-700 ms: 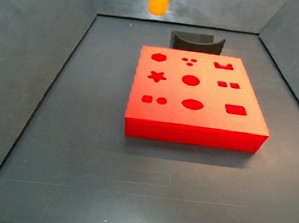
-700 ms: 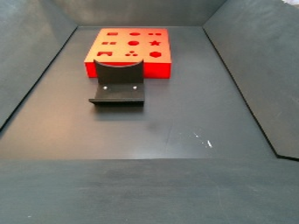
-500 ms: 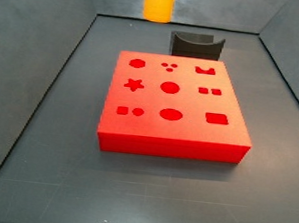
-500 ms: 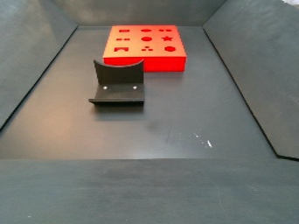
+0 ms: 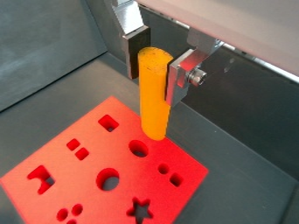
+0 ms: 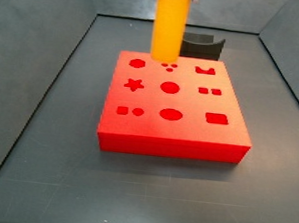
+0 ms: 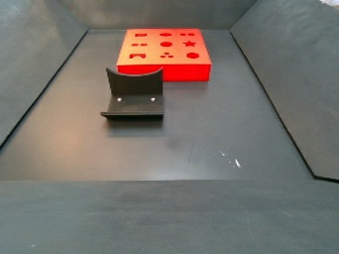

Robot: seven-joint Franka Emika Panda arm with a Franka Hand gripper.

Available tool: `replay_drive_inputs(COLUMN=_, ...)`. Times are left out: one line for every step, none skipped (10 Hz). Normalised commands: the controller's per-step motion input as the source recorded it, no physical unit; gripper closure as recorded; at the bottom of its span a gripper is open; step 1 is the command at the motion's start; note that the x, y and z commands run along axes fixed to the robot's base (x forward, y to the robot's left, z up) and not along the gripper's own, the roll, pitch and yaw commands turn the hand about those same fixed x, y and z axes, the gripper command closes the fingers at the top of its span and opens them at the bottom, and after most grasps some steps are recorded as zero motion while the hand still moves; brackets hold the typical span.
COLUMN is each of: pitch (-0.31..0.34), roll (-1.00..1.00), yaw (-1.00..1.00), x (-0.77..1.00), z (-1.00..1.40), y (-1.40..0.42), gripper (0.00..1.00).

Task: Insert the oval object.

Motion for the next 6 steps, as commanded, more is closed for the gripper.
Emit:
replay_drive_inputs(pitch=0.000, roll=0.01, yaw=0.07, x=1.00, z=-0.37, y=0.00, gripper=1.00)
replay_drive_inputs(pitch=0.000, roll=0.10, yaw=0.05, x=1.00, z=-0.24, y=0.00, gripper=1.00)
replay_drive_inputs(pitch=0.000, roll=0.10, yaw=0.07, x=1.00, z=-0.26, y=0.00, gripper=1.00)
replay_drive_inputs(pitch=0.000, roll=0.02, yaw=0.27, x=0.79, z=-0.39, y=0.07, gripper=1.00)
replay_drive_inputs(pitch=0.000, roll=0.12, yaw=0.39, x=0.63, z=-0.33, y=0.04, gripper=1.00)
replay_drive_inputs(pitch=0.000, roll=0.15, yaw=0.37, x=0.63, z=-0.32, y=0.00, gripper=1.00)
